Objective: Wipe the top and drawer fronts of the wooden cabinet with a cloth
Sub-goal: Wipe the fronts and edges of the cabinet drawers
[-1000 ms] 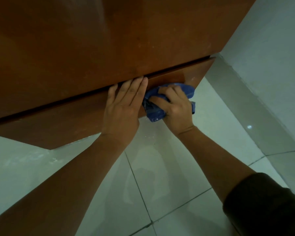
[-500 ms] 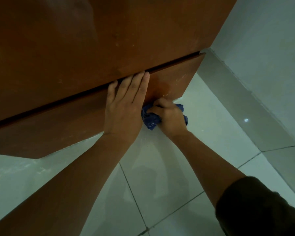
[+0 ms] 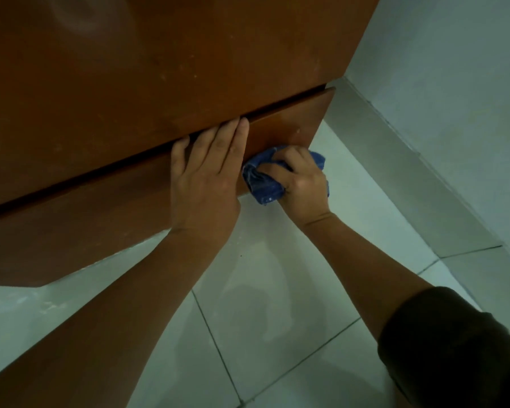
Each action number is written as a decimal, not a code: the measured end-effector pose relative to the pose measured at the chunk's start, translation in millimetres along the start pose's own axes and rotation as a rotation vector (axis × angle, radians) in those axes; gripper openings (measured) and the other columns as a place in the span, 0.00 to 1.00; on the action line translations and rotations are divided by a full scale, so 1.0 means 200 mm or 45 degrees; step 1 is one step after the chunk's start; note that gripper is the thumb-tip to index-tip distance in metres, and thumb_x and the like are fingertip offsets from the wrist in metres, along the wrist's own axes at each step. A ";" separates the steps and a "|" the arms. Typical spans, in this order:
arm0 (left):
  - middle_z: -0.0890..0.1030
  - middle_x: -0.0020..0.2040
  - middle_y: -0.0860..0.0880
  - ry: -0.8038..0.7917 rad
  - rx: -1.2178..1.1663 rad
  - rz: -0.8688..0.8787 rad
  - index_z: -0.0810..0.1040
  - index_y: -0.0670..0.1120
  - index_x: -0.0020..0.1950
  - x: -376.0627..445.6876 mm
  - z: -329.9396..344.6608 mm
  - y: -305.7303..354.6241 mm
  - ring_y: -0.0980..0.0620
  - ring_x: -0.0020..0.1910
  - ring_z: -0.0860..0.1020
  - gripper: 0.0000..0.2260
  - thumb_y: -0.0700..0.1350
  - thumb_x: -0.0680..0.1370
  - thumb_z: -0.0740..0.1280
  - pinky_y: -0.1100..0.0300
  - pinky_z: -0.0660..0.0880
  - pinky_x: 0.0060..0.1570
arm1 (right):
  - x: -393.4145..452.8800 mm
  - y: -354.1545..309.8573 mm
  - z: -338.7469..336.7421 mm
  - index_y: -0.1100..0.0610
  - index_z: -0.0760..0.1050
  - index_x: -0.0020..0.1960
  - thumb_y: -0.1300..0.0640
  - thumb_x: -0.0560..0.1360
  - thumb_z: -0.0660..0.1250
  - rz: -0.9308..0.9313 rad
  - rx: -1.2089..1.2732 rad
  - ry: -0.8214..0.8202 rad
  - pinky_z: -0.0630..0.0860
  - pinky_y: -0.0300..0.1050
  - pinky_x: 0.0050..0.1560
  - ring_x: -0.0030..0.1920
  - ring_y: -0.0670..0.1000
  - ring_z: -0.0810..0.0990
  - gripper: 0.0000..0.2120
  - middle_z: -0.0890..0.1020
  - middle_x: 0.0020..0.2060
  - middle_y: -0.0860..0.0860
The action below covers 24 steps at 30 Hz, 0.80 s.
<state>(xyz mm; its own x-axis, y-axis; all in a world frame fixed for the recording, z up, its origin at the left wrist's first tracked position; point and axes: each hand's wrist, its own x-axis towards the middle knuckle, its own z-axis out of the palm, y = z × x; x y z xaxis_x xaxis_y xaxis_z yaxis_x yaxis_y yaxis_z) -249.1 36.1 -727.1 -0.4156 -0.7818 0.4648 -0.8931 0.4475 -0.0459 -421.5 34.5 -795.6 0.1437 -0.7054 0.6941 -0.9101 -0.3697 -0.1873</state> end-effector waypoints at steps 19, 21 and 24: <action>0.69 0.71 0.51 0.109 -0.048 0.065 0.64 0.47 0.74 0.14 0.10 0.18 0.50 0.69 0.70 0.26 0.41 0.75 0.62 0.48 0.62 0.66 | 0.16 0.14 -0.29 0.62 0.83 0.50 0.75 0.64 0.71 0.236 0.078 0.192 0.78 0.52 0.48 0.48 0.61 0.78 0.17 0.80 0.47 0.63; 0.70 0.71 0.51 0.147 -0.073 0.077 0.65 0.47 0.74 0.16 0.11 0.19 0.49 0.68 0.71 0.25 0.40 0.76 0.60 0.48 0.62 0.65 | 0.21 0.18 -0.28 0.62 0.83 0.49 0.77 0.62 0.70 0.239 0.062 0.205 0.78 0.53 0.47 0.47 0.62 0.79 0.19 0.80 0.46 0.63; 0.70 0.71 0.51 0.179 -0.055 0.087 0.65 0.47 0.74 0.16 0.13 0.19 0.50 0.68 0.70 0.24 0.40 0.77 0.60 0.50 0.59 0.65 | 0.21 0.19 -0.23 0.64 0.84 0.46 0.73 0.65 0.74 0.165 -0.026 0.245 0.78 0.49 0.44 0.43 0.62 0.80 0.11 0.81 0.43 0.64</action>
<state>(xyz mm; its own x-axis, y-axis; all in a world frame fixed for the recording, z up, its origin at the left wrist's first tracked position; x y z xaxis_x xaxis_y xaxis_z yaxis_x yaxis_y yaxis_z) -301.0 17.2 -736.2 -0.4446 -0.6816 0.5811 -0.8539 0.5184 -0.0451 -467.5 19.6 -741.6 -0.0500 -0.6169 0.7854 -0.9240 -0.2699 -0.2709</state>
